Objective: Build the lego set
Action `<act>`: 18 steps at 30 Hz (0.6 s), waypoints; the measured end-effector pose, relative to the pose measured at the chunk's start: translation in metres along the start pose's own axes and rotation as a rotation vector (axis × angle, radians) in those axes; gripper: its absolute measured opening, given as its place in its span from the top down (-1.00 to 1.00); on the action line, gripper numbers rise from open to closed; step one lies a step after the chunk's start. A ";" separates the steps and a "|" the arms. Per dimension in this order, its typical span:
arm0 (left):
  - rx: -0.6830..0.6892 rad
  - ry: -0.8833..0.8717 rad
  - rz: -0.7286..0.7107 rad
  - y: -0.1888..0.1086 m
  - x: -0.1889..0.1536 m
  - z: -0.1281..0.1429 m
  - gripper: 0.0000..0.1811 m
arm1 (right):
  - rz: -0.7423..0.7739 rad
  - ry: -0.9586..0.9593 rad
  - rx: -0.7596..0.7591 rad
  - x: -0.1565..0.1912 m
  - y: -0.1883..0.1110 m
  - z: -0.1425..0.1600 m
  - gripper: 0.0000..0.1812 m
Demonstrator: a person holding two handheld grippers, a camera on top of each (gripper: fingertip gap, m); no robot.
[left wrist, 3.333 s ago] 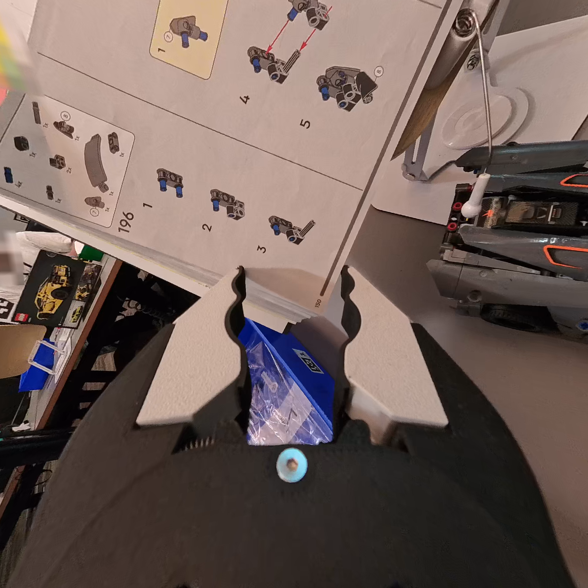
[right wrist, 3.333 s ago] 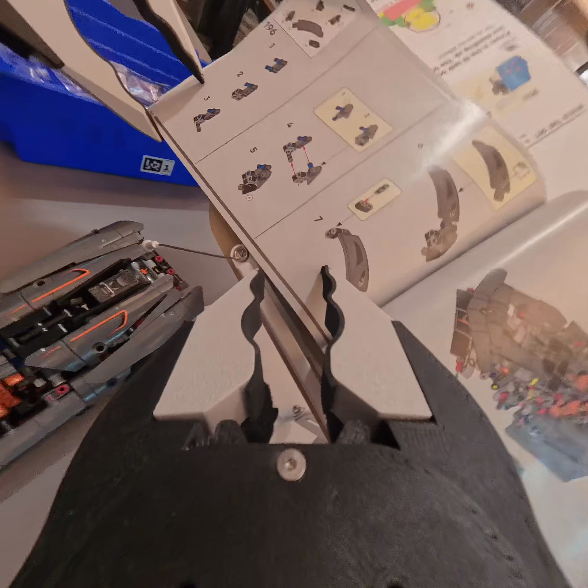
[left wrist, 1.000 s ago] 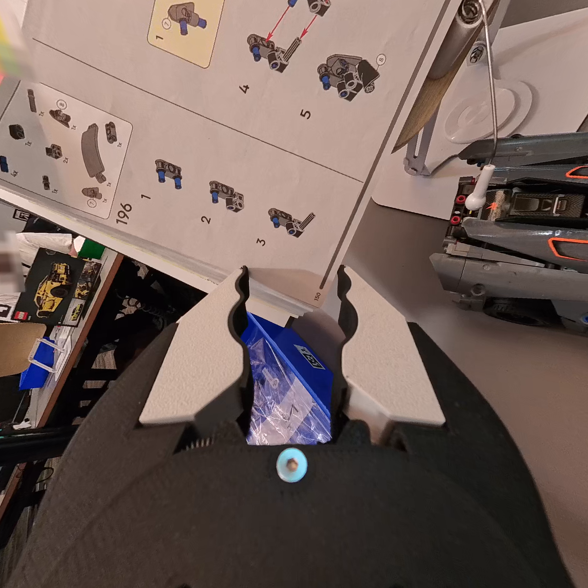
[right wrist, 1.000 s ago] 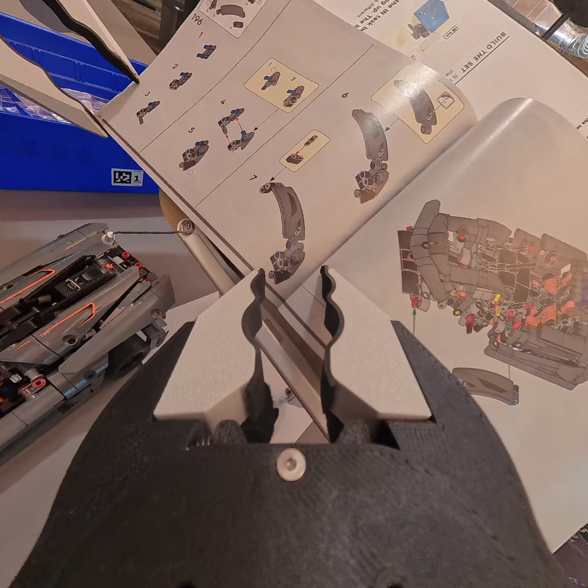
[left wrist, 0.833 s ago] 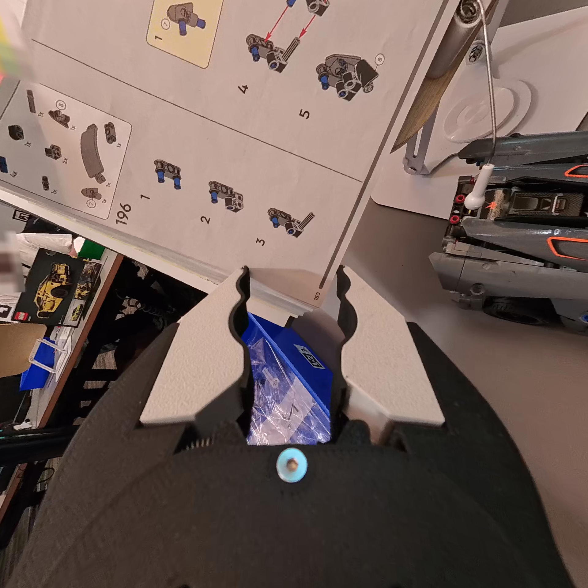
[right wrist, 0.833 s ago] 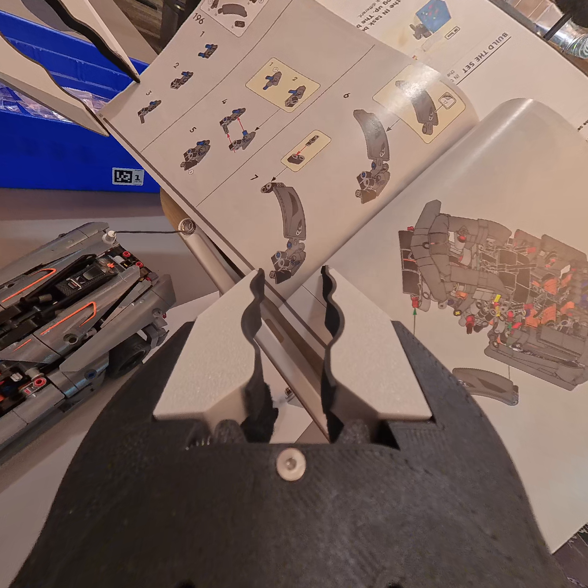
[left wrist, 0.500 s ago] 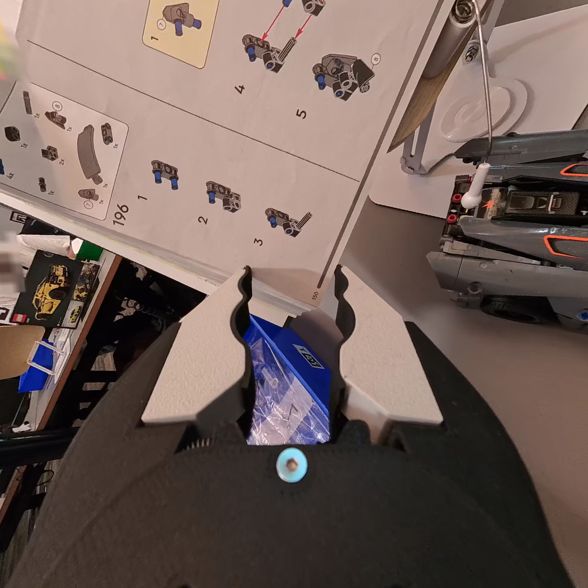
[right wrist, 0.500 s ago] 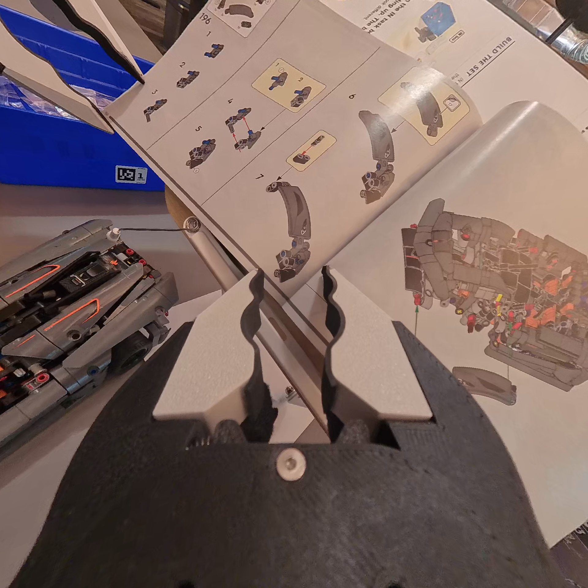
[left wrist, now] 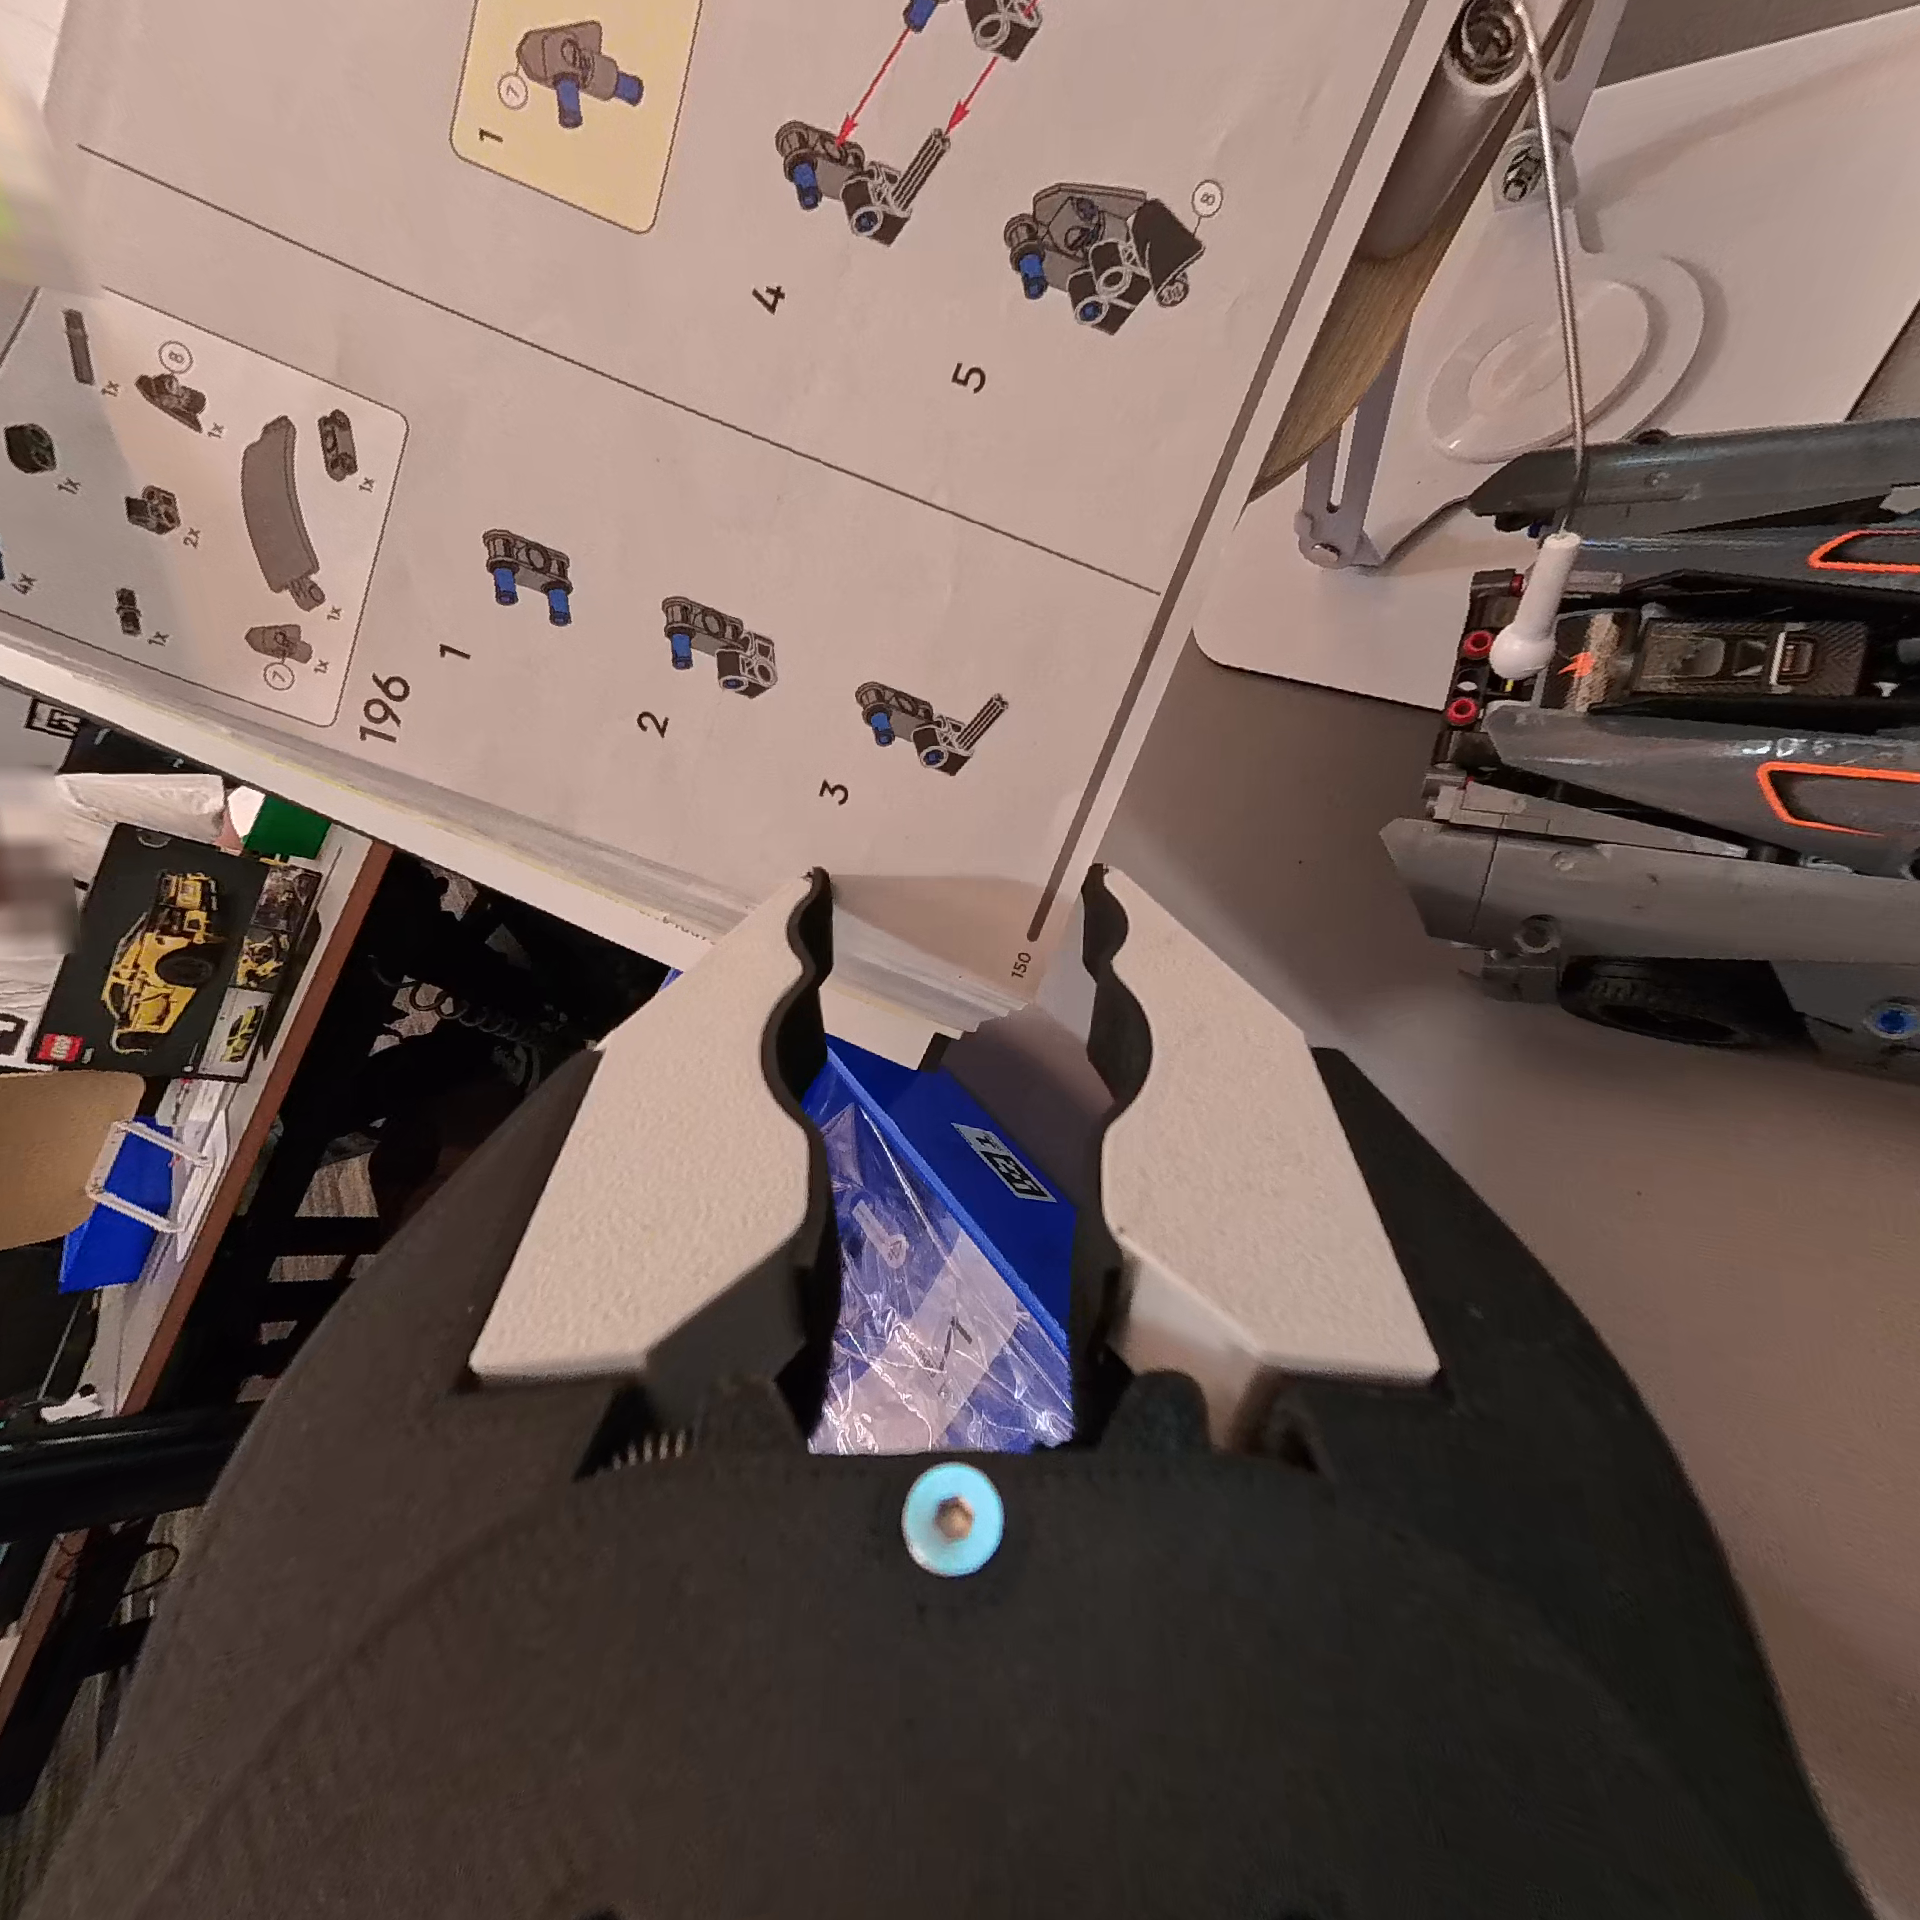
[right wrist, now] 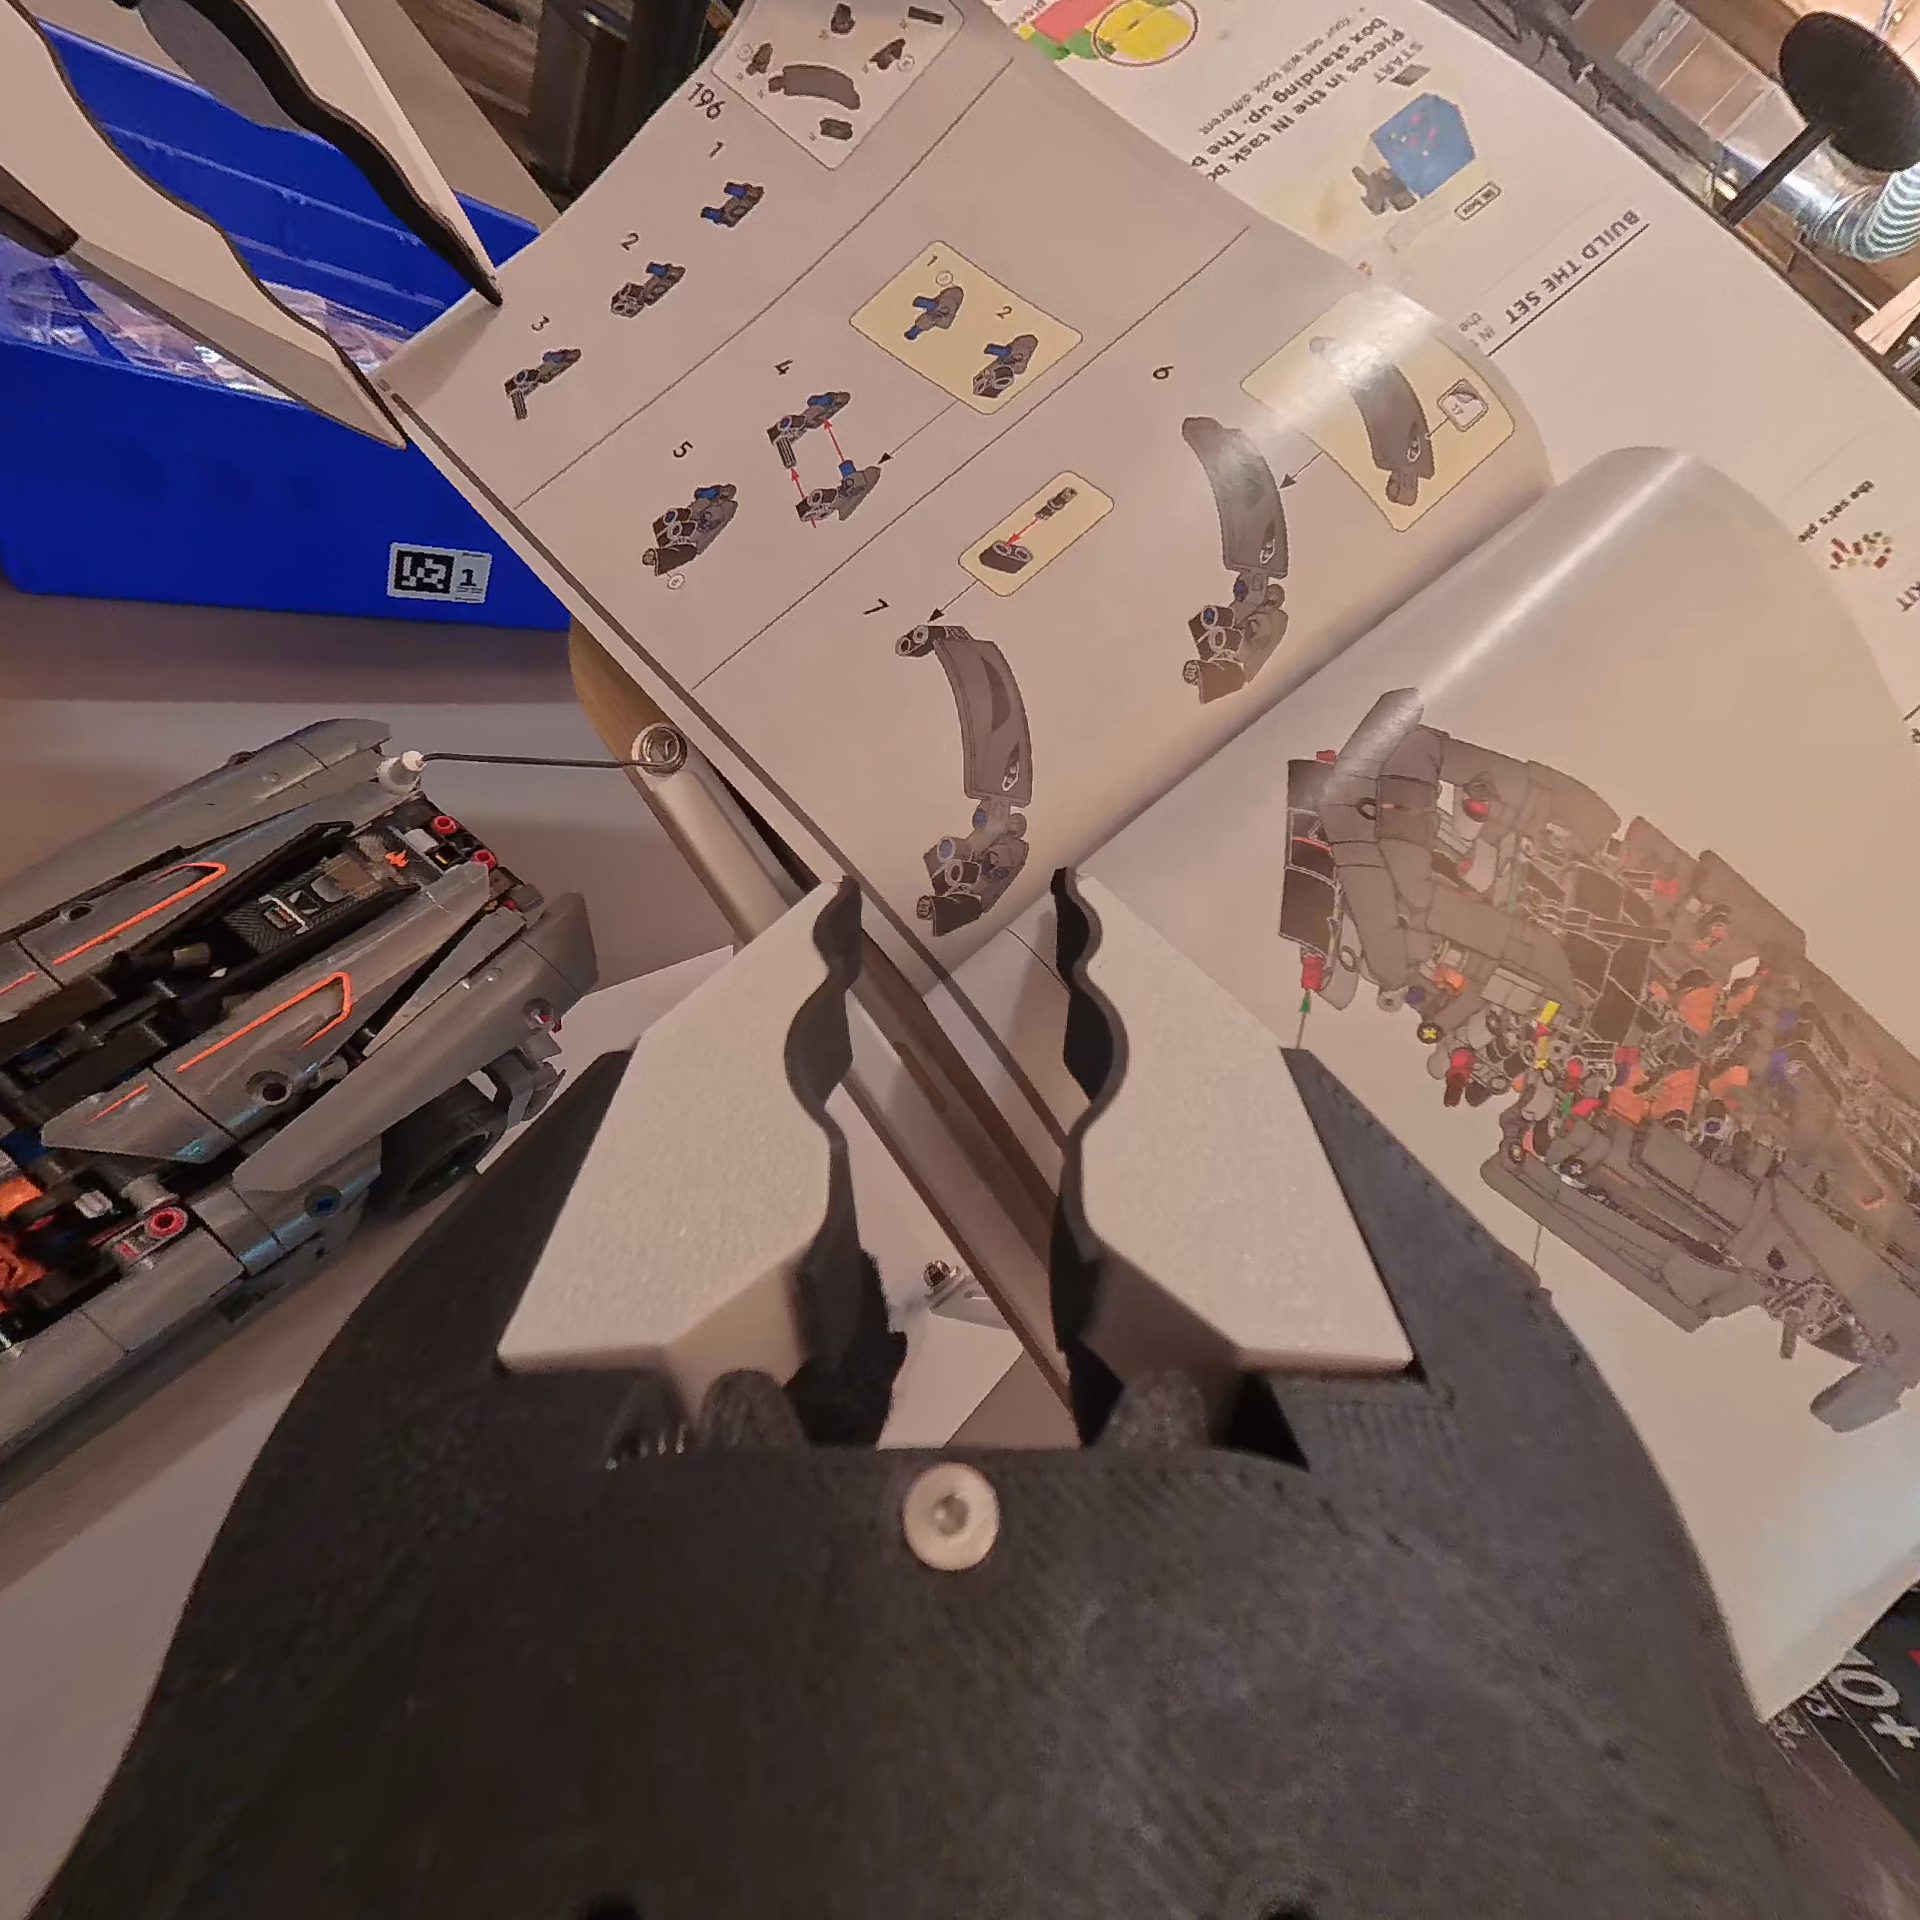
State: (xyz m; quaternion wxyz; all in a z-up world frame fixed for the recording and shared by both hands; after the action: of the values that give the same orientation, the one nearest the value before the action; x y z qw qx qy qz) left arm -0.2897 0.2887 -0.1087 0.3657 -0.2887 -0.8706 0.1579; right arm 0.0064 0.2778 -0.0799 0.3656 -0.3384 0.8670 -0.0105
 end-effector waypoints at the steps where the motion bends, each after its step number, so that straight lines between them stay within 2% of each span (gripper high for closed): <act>1: 0.000 0.001 0.001 0.000 0.000 0.000 0.50 | -0.001 0.000 -0.001 0.000 0.000 0.000 0.61; 18: 0.002 0.007 0.001 -0.001 -0.001 -0.001 0.52 | 0.007 -0.025 0.011 0.005 -0.007 -0.005 0.63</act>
State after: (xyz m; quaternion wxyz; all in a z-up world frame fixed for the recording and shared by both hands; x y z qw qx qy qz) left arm -0.2890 0.2874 -0.1084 0.3689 -0.2893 -0.8691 0.1577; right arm 0.0044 0.2681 -0.0775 0.3782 -0.3332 0.8636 -0.0099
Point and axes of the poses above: each gripper's, where its closed fingertips meet, y out along the fingers, z out of its underside, x = y × z across the jaws, the point moved 9 cm from there along -y, back along the fingers, and after that the axes turned 7 degrees about -y, right-handed, at the moved point
